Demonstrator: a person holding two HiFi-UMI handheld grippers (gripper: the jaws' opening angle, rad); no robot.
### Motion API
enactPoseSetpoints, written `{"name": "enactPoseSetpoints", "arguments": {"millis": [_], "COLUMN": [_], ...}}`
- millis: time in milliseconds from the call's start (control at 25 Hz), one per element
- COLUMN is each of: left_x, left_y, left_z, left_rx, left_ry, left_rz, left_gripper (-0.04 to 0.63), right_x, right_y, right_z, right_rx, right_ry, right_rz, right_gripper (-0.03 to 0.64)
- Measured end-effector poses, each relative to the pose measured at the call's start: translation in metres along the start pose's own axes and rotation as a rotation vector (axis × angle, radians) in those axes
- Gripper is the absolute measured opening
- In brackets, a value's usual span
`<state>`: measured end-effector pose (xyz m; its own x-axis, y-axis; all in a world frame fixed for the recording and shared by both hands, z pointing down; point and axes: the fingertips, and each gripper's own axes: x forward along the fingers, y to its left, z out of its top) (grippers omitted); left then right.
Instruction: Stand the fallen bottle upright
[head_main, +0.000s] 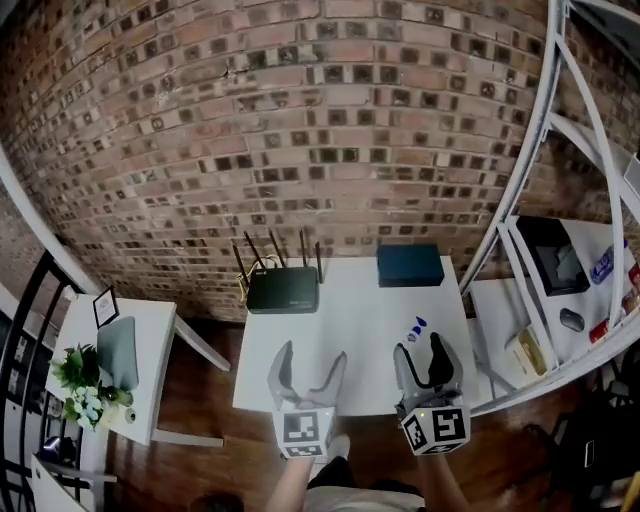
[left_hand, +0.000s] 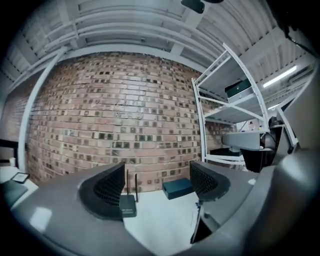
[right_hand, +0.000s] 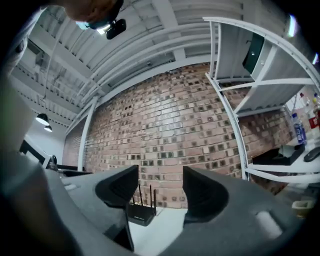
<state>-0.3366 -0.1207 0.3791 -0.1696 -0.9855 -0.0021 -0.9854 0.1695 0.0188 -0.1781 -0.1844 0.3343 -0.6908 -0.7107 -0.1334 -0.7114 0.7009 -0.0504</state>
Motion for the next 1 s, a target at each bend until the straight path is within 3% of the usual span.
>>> {"name": "enactPoseSetpoints", "arguments": {"millis": [120,200,360,560,1000], "left_x": [0.039,0.06,0.095,0.132,0.182], "left_y": [0.005,0.004,-0.009,-0.046,-0.139], "left_z": [0.003,-0.003,-0.026,-0.052,-0.134], "left_rx": [-0.036,-0.032,-0.018,-0.037,-0.02], "left_ry": [-0.028,-0.013,0.065,0.172,0.467], "left_rz": [-0.087,-0.126,-0.184,-0.261,-0.436], "left_gripper": [0.492,0.506,0.508,0.506,0.486], "right_x": [0.027,0.039,0.05,0.044,0.035], "right_y": [0.005,0.0,-0.036,-0.095,-0.168], "right_z": [0.003,-0.001,-0.023,-0.037,-0.095], "right_rx": [-0.118,-0.166,-0.061,-0.042,0.05], "right_ry": [0.019,0.037,0.079,0.111,0.245], "right_rz": [0.033,0.027,-0.05,-0.14,-0.188], "right_gripper": [0.268,0.275,0.282,0.281,0.278]}}
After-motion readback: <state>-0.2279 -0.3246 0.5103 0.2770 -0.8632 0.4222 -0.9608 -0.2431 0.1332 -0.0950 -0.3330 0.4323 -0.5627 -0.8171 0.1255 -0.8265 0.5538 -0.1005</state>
